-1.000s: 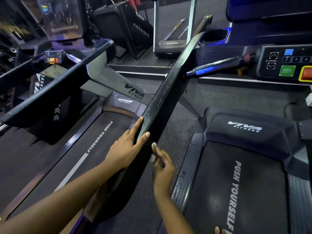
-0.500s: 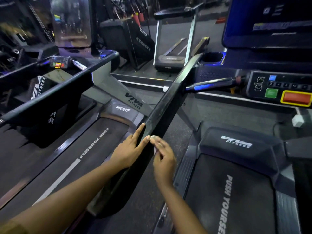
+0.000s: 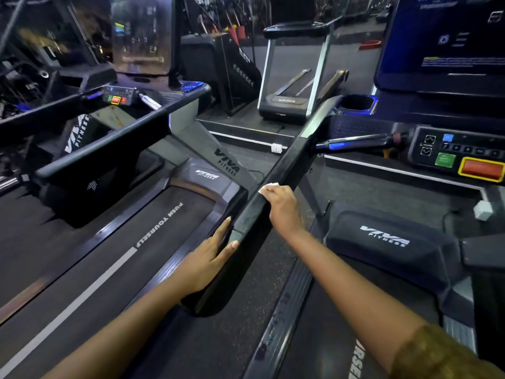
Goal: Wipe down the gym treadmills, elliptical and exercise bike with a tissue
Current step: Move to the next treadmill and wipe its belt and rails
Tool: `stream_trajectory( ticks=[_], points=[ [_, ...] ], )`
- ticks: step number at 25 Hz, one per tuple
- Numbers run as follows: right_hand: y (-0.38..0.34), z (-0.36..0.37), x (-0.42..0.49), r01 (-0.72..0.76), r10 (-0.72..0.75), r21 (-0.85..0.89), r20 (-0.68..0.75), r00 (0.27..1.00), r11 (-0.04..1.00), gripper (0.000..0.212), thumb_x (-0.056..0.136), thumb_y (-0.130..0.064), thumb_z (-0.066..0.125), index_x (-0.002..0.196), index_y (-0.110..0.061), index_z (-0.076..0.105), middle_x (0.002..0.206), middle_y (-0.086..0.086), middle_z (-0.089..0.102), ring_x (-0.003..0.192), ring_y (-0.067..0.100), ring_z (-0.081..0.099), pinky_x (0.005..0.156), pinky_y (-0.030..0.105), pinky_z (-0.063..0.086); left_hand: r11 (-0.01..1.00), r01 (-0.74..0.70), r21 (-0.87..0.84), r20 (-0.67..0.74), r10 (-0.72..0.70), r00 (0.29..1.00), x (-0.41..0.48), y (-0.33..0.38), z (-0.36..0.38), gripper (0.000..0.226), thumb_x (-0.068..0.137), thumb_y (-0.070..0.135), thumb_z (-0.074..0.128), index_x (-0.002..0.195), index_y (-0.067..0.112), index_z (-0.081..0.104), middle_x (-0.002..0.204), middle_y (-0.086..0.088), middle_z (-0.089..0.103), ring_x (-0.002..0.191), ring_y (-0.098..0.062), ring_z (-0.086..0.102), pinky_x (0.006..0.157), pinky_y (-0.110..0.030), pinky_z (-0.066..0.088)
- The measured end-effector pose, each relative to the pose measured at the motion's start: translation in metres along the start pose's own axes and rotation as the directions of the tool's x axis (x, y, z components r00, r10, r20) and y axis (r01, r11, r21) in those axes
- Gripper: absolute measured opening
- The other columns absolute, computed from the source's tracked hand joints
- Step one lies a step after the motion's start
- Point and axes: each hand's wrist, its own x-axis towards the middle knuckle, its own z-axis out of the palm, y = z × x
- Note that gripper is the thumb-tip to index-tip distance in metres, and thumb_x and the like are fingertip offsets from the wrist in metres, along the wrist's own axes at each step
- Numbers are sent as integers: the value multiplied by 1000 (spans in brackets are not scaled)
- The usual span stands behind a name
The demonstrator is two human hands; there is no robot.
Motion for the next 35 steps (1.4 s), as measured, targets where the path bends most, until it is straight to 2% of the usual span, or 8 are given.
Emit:
stream_trajectory(
  ticks=[6, 10, 17, 25, 27, 29, 32, 35],
  points=[
    [-42, -5, -53, 115, -116, -50, -18, 993, 992, 49, 80, -8, 27, 105, -3, 69, 98, 7, 67, 80, 25, 60, 63, 28, 54, 997, 74, -28, -95, -76, 993, -25, 1, 5, 62, 93, 57, 27, 150, 37, 17, 151, 4, 37, 134, -16, 38, 99, -26, 30],
    [-59, -15, -75, 215, -219, 59, 65, 974, 975, 34, 77, 6, 53, 104, -7, 70, 102, 5, 68, 87, 22, 61, 75, 26, 53, 998, 65, -4, -122, -65, 990, -26, 5, 5, 71, 84, 65, 22, 149, 36, 20, 148, 3, 43, 131, -18, 44, 98, -28, 34],
    [-38, -17, -18, 63, -63, 3, 177, 982, 998, 32, 81, 9, 50, 104, -2, 69, 107, 11, 67, 95, 31, 59, 79, 43, 53, 998, 69, 0, -117, -69, 991, -27, 7, 4, 75, 81, 68, 17, 150, 39, 18, 147, 2, 43, 130, -20, 44, 99, -33, 36],
    [-80, -10, -110, 151, -143, 163, -62, 988, 975, 38, 84, -8, 40, 111, -5, 67, 109, 6, 66, 98, 16, 56, 88, 20, 45, 998, 48, -28, -111, -50, 993, -24, 1, 6, 73, 83, 65, 20, 150, 36, 20, 148, 0, 42, 134, -21, 41, 104, -34, 32],
    [-87, -7, -129, 97, -63, 325, -115, 991, 941, 37, 84, -5, 42, 110, -4, 68, 111, 6, 66, 103, 12, 55, 95, 15, 42, 998, 55, -44, -112, -60, 992, -24, 0, 6, 73, 83, 66, 20, 150, 37, 21, 148, 1, 42, 135, -21, 40, 106, -36, 31],
    [-82, -5, -126, -92, 193, 527, -140, 971, 845, 36, 85, 2, 46, 112, -9, 67, 114, 1, 66, 107, 0, 56, 97, 12, 40, 997, 69, -40, -108, -73, 991, -23, -1, 6, 77, 84, 79, 17, 149, 39, 21, 149, 4, 40, 135, -21, 39, 107, -39, 31],
    [-56, 2, -96, -387, 615, 712, -80, 784, 586, 36, 88, 12, 48, 116, -6, 63, 113, -4, 62, 103, -11, 55, 90, 7, 43, 998, 70, -1, -100, -70, 992, -24, -1, 6, 81, 77, 78, 14, 149, 42, 18, 150, 4, 39, 135, -23, 39, 108, -41, 31],
    [-55, 19, -84, -409, 655, 720, -84, 751, 560, 39, 86, 17, 47, 117, -3, 62, 115, -4, 61, 110, 5, 56, 93, 5, 39, 996, 93, -12, -111, -94, 989, -23, 0, 7, 78, 78, 73, 15, 149, 41, 18, 150, 5, 39, 135, -23, 39, 104, -36, 30]
  ],
)
